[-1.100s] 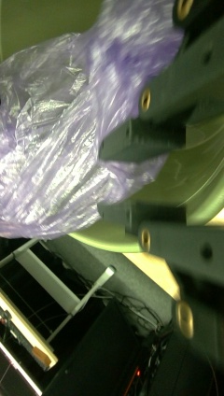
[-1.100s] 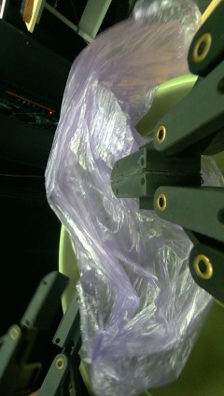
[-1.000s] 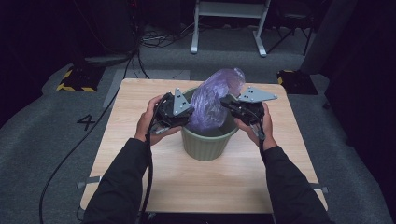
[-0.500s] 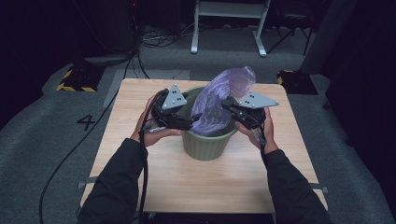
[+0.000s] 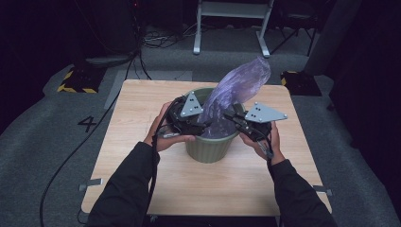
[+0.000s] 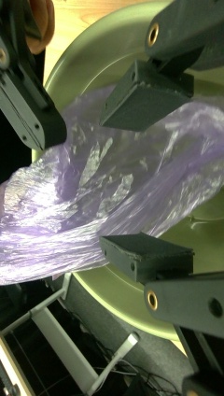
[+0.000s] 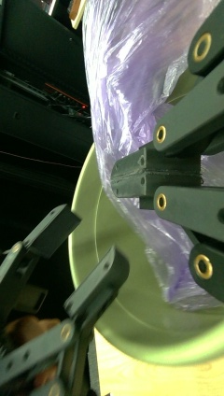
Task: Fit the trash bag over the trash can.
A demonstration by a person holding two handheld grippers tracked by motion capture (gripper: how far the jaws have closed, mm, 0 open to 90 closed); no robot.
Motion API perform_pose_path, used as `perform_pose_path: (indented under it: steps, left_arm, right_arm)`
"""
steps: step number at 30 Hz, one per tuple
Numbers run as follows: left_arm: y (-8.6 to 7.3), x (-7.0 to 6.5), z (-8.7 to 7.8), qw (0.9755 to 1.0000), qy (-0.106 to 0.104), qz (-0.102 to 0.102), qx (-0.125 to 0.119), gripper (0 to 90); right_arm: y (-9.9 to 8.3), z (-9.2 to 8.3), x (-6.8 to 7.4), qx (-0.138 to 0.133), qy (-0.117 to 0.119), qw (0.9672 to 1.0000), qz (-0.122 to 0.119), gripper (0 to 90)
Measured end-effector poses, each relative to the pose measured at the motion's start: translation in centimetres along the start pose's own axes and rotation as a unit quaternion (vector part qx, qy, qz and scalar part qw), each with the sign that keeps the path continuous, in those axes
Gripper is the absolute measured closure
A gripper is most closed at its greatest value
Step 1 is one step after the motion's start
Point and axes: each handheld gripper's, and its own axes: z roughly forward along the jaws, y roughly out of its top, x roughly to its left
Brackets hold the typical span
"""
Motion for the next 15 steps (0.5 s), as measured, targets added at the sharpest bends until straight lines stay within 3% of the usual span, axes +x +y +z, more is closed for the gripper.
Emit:
perform_pose_path:
  steps: [4, 8, 11, 15]
  left_arm:
    - [0.3, -0.5, 1.2, 0.9998, -0.004, 0.012, 0.018, 46.6]
    - [0.5, -1.0, 2.1, 0.9990, -0.020, 0.027, 0.029, 65.8]
    - [0.7, -1.2, 2.6, 0.9984, -0.020, 0.041, 0.034, 78.0]
    - [0.8, -1.2, 2.8, 0.9985, -0.013, 0.037, 0.040, 89.7]
  right_arm:
    - [-0.2, -0.7, 0.2, -0.009, -0.001, 0.9999, 0.005, 90.0]
    - [-0.6, -1.0, 0.1, -0.004, -0.002, 0.9999, 0.009, 90.0]
    - [-0.9, -1.3, 0.1, -0.003, -0.008, 0.9999, 0.012, 90.0]
    - [-1.2, -1.7, -0.3, -0.007, -0.012, 0.9996, 0.023, 89.3]
